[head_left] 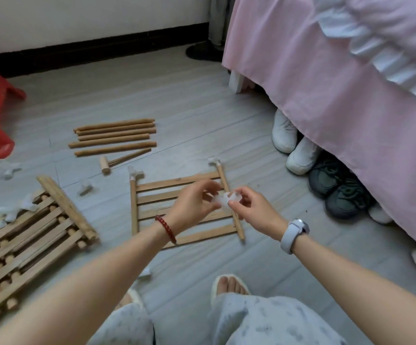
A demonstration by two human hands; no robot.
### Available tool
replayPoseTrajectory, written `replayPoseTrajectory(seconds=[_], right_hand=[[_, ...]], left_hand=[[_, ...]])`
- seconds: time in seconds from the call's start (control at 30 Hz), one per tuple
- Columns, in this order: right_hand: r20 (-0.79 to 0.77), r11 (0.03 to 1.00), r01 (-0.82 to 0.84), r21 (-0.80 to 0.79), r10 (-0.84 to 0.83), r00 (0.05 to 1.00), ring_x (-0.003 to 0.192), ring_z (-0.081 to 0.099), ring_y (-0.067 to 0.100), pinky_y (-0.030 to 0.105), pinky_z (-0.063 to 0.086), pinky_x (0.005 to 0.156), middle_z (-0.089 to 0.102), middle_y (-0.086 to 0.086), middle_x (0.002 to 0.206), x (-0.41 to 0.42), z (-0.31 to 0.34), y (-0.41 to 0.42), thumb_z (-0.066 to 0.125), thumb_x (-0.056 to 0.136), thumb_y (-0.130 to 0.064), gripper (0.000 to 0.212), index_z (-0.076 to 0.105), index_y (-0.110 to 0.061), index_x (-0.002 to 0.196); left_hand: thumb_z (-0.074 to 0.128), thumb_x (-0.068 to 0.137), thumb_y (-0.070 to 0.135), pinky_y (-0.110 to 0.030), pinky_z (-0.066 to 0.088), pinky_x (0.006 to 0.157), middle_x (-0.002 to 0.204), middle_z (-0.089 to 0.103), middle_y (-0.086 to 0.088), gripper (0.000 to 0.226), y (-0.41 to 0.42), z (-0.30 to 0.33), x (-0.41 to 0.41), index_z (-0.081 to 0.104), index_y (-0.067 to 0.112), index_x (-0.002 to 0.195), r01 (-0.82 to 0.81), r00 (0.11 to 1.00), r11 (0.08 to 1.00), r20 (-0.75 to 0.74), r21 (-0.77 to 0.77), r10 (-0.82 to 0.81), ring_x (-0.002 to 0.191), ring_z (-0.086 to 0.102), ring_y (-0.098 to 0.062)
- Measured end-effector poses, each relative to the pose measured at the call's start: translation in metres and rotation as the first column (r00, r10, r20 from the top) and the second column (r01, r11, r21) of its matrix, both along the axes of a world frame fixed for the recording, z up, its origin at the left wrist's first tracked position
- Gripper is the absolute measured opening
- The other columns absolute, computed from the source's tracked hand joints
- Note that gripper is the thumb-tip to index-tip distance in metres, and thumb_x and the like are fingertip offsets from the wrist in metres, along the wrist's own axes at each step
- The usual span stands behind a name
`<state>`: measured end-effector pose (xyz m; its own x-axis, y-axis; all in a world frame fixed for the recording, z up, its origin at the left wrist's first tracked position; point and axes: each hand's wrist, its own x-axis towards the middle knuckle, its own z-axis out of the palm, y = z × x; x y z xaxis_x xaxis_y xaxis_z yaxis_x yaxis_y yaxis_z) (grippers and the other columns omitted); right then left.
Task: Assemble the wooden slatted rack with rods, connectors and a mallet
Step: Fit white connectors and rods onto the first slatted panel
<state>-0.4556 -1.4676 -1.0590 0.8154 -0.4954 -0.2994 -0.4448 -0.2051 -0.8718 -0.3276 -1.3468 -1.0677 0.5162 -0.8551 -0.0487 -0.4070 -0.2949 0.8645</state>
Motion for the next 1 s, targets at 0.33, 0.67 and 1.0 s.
replayPoseTrajectory(seconds=[0.33,0.67,1.0], right_hand=[[-0.458,0.954,-0.125,-0.271,-0.014,0.889,0.078,0.054,0.023,0.03,0.042,0.066,0.051,-0.002,0.089,-0.073,-0.15,-0.029,0.044,0.093,-0.015,0.026,0.053,-0.025,0.115],[-0.644,0.831,-0.431,-0.353,0.119,0.756,0.085,0.057,0.031,0.03,0.035,0.062,0.049,0.004,0.108,-0.082,-0.191,-0.028,0.034,0.099,-0.028,0.024,0.05,-0.023,0.117],[-0.598,0.867,-0.266,-0.422,-0.045,0.8,0.085,0.057,0.031,0.029,0.036,0.061,0.05,0.008,0.106,-0.067,-0.197,-0.027,0.036,0.101,-0.028,0.027,0.051,-0.016,0.119]], left_hand=[[0.047,0.096,0.02,-0.035,0.039,0.101,0.14,0.037,-0.01,0.041,0.012,-0.164,-0.008,0.042,0.015,0.136,0.039,0.978,0.729,0.123,0.683,-0.168,0.125,0.041,-0.028],[0.045,0.096,0.022,-0.034,0.036,0.093,0.127,0.045,-0.005,0.027,-0.005,-0.218,-0.015,0.043,0.018,0.123,-0.061,0.884,0.697,0.363,0.714,-0.295,0.116,0.041,-0.025],[0.044,0.098,0.021,-0.032,0.041,0.087,0.122,0.049,-0.005,0.022,-0.011,-0.221,-0.014,0.046,0.017,0.12,-0.005,0.878,0.743,0.359,0.669,-0.317,0.109,0.044,-0.024]])
